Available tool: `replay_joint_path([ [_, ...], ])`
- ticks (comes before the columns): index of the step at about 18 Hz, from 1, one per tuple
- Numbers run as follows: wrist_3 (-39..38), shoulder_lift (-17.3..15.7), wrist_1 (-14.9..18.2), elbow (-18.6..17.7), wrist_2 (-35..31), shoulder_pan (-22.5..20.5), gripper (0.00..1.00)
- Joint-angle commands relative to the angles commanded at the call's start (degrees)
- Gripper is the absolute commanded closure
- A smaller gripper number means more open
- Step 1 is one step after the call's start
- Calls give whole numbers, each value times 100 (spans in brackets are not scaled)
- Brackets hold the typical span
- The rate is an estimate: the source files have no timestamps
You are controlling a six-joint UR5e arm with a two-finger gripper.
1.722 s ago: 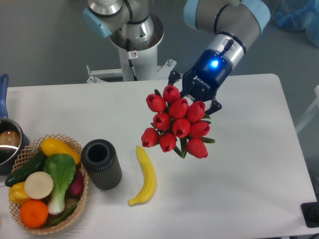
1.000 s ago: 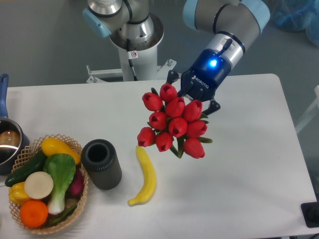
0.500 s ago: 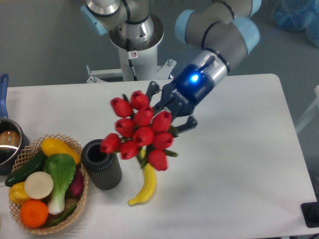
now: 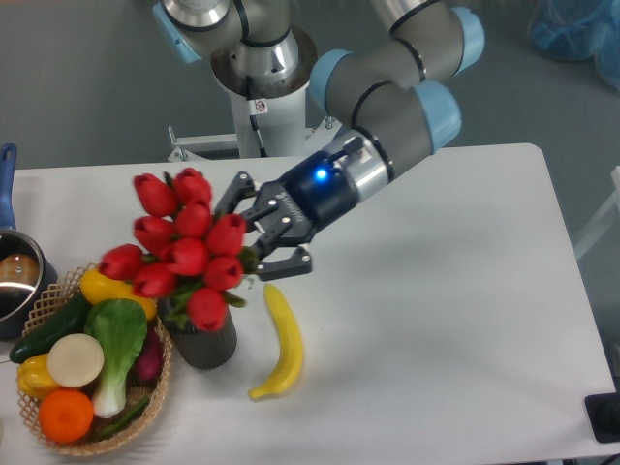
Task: Insert the flowers into the vase
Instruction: 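Position the tulip stems above the vase opening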
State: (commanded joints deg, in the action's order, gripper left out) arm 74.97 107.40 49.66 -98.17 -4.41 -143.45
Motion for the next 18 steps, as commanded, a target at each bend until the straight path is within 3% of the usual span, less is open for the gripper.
replay_joint_path([
  [9, 27, 35, 9, -35, 458, 212, 62],
  [18, 439, 88, 0, -412, 581, 212, 62],
])
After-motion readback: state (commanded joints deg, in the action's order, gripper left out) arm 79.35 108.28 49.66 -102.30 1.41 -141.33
